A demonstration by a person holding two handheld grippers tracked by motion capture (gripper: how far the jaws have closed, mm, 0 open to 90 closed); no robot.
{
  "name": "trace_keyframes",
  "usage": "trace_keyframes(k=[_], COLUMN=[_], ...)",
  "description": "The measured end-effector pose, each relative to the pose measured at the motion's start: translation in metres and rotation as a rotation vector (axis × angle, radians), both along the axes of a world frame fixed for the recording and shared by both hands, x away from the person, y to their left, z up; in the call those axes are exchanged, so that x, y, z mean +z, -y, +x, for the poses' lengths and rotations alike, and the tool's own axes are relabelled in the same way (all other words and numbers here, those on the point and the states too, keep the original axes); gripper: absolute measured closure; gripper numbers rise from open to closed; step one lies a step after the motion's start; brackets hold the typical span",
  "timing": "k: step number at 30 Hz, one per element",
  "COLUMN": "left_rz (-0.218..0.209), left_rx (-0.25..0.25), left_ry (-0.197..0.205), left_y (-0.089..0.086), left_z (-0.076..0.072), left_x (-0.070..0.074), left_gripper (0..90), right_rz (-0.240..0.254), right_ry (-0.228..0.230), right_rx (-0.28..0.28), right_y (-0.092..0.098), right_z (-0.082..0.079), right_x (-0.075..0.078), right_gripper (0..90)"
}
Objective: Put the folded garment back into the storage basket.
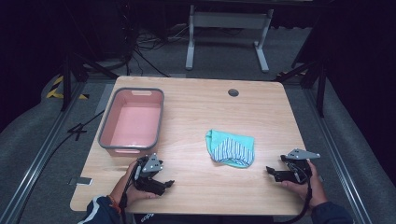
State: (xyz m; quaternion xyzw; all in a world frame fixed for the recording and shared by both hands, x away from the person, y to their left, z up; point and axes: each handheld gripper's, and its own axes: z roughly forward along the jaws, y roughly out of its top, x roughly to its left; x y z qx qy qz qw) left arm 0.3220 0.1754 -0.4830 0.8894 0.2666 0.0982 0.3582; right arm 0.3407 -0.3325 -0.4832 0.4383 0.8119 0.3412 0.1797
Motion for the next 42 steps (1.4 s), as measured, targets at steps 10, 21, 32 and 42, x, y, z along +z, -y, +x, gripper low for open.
trace_keyframes(k=[10, 21, 32, 42], left_rz=[0.011, -0.003, 0.022, 0.048], left_rx=[0.010, 0.013, -0.009, 0.003], left_ry=[-0.015, -0.029, -0.009, 0.015], left_y=[0.004, 0.013, 0.025, 0.047], left_z=[0.005, 0.010, 0.017, 0.028], left_x=[0.002, 0.010, 0.017, 0.029], left_gripper=[15.2, 21.4, 25.7, 25.1], right_rz=[-0.003, -0.007, -0.001, 0.025], right_ry=[-0.013, -0.027, 0.011, 0.002], right_rx=[0.021, 0.024, 0.022, 0.019], right_y=[0.001, 0.002, 0.001, 0.004], right_z=[0.003, 0.004, 0.002, 0.004], right_x=[0.001, 0.007, 0.019, 0.026], right_gripper=[18.8, 32.1, 37.1, 38.3])
